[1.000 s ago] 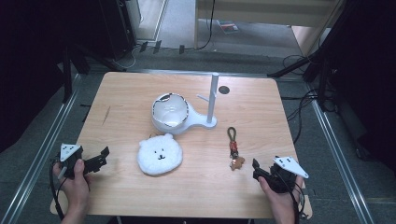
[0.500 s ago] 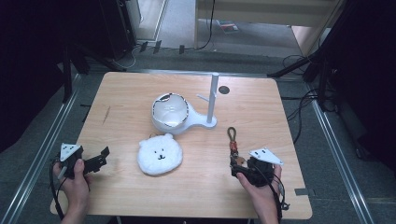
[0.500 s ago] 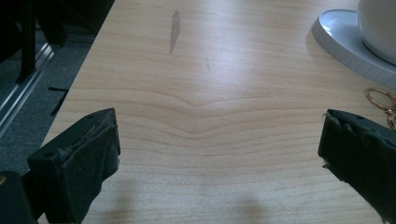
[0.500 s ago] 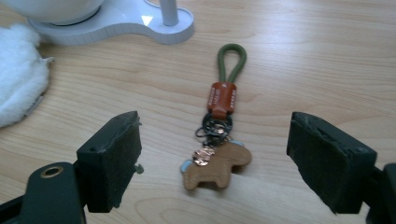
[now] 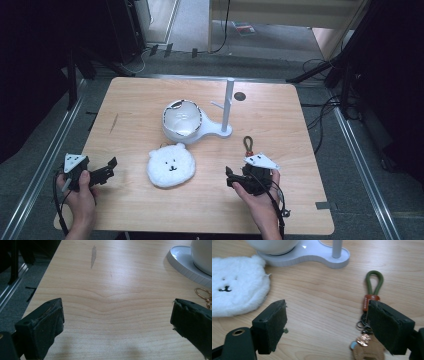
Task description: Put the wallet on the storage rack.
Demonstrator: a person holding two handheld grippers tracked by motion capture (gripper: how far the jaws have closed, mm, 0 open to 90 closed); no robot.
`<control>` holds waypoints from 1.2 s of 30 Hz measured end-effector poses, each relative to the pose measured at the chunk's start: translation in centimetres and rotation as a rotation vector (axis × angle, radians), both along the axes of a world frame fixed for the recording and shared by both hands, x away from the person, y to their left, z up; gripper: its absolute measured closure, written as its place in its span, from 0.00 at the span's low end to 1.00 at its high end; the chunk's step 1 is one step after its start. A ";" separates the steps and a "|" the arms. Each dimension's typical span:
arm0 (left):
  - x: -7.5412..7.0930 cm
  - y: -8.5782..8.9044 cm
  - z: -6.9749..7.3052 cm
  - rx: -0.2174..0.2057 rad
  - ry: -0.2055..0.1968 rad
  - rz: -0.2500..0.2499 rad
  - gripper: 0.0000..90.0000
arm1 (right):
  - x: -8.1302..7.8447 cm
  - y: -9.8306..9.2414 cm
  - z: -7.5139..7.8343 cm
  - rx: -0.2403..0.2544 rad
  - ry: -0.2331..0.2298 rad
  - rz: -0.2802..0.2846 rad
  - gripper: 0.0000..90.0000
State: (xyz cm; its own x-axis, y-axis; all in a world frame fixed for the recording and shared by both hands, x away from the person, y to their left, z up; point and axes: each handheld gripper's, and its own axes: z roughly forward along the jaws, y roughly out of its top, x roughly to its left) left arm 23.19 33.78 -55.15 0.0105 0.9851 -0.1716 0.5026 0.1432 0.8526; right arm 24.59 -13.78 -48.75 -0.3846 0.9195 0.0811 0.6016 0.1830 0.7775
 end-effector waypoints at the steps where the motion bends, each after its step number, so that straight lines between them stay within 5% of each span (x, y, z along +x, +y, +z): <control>1: 0.0 0.0 0.0 0.000 0.000 0.000 0.00 | 0.0 0.0 0.0 0.000 0.000 0.000 0.19; 36: 0.1 0.0 0.0 -0.002 -0.001 -0.003 0.00 | 3.3 8.7 -2.4 0.066 0.114 0.193 0.24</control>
